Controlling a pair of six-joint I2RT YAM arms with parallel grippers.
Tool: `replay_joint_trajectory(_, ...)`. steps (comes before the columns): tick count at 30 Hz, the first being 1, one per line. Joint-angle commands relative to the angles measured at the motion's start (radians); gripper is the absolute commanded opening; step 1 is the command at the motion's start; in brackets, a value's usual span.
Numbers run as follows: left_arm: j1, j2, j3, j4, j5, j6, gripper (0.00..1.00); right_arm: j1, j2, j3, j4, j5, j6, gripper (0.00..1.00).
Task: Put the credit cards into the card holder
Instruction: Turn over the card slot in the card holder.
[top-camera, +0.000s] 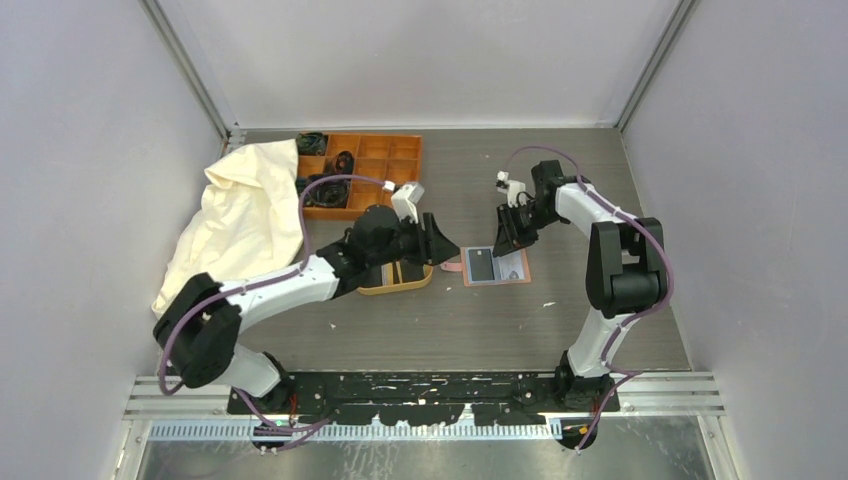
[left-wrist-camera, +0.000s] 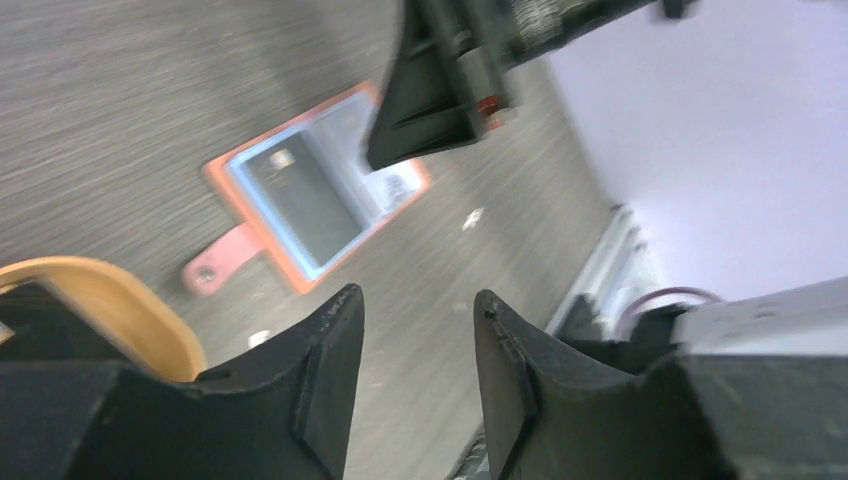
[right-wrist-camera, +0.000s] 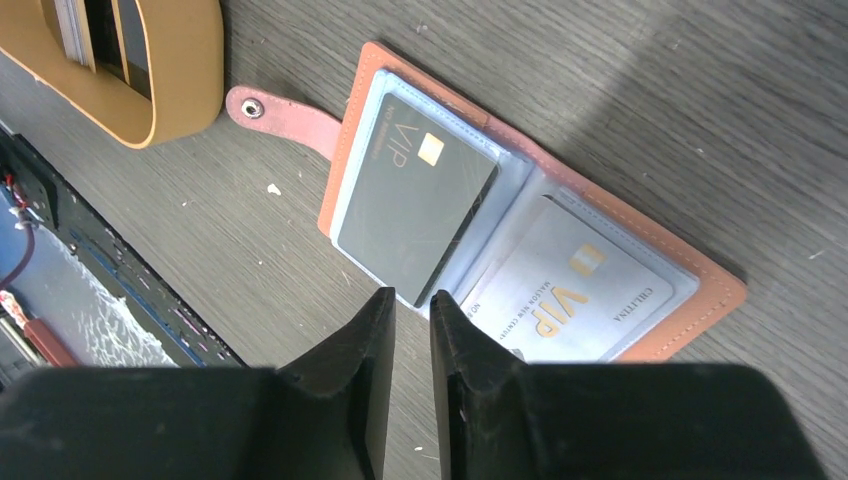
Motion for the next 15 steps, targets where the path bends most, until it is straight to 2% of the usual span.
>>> replay_joint_trajectory(1, -0.071, -0.155, 0.207, -0.193, -0.062, -0.183, 0.46, 0.0, -0.054, 0.041, -0.017, 0.012, -0.02, 0.25)
replay_joint_trajectory(4, -0.168, -0.207, 0.388, -0.472, -0.326, -0.208, 0.52, 0.0, -0.076, 0.037, -0.016, 0.006, -0.021, 0.25)
replay_joint_trajectory(6, -0.218, -0.212, 0.504, -0.6, -0.419, -0.22, 0.53, 0.0, -0.082, 0.037, -0.013, 0.01, -0.02, 0.25)
replay_joint_trajectory(11, -0.266, -0.225, 0.633, -0.657, -0.428, -0.248, 0.53, 0.0, -0.043, 0.043, -0.02, 0.024, -0.023, 0.25)
replay_joint_trajectory(15, -0.269, -0.246, 0.657, -0.644, -0.406, -0.226, 0.53, 0.0, 0.0, 0.053, -0.029, 0.027, -0.028, 0.25)
